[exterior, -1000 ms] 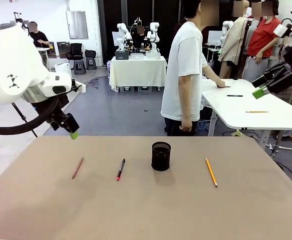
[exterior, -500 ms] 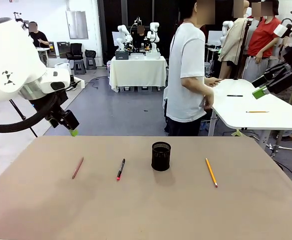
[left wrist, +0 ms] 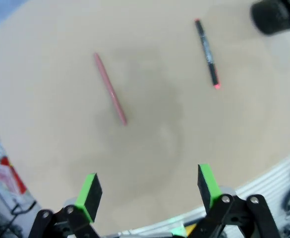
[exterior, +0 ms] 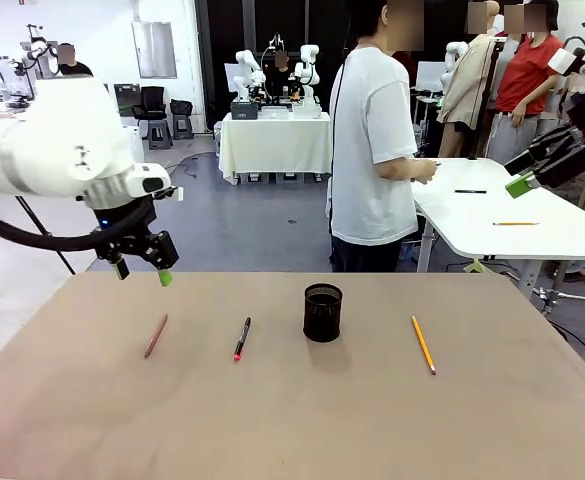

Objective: Place the pens into the pen holder.
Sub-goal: Pick up a writing instrument from the table and place it into the Pen holder.

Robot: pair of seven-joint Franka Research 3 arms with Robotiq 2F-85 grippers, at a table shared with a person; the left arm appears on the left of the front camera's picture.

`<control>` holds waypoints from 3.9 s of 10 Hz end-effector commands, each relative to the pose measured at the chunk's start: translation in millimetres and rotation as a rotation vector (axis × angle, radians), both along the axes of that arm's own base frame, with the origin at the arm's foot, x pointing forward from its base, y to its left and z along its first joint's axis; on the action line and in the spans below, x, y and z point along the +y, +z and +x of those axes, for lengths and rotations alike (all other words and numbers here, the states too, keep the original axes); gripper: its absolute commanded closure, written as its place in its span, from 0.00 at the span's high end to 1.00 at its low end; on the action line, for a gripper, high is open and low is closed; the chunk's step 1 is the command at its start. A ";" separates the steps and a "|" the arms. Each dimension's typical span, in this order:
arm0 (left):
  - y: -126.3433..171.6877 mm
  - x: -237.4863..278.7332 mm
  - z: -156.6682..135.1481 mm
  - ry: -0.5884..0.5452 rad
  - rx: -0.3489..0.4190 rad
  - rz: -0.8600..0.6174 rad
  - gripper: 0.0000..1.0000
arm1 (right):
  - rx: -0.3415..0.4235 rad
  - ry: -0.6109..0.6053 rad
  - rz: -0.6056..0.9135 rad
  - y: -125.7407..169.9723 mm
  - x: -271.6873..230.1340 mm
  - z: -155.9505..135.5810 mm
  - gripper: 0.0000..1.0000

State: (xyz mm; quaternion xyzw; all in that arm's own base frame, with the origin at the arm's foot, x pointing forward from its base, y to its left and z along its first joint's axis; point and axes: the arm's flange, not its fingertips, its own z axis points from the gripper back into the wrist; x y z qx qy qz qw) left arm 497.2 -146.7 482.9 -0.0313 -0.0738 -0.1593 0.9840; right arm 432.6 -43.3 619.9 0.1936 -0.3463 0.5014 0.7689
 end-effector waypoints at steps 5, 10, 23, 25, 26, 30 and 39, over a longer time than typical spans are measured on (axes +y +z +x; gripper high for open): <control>-74.7 3.1 67.5 0.137 -0.039 0.134 1.00 | -0.003 0.003 0.000 1.3 0.1 -0.3 1.00; -123.8 26.5 67.0 0.255 0.064 0.030 1.00 | -0.003 0.003 0.000 1.3 0.1 -0.3 1.00; -159.3 4.2 114.6 0.368 0.036 0.109 1.00 | -0.003 0.003 0.000 1.3 0.1 -0.3 1.00; -171.4 13.1 117.0 0.366 0.075 0.100 1.00 | -0.003 0.003 0.000 1.3 0.1 -0.3 1.00; -172.8 17.0 119.3 0.357 0.078 0.091 1.00 | -0.003 0.003 0.000 1.3 0.1 -0.3 1.00; -176.1 17.2 124.8 0.338 0.092 0.090 0.61 | -0.003 0.003 0.000 1.3 0.1 -0.3 1.00; -171.2 18.7 121.1 0.322 0.208 0.083 0.00 | -0.003 0.003 0.000 1.3 0.1 -0.3 1.00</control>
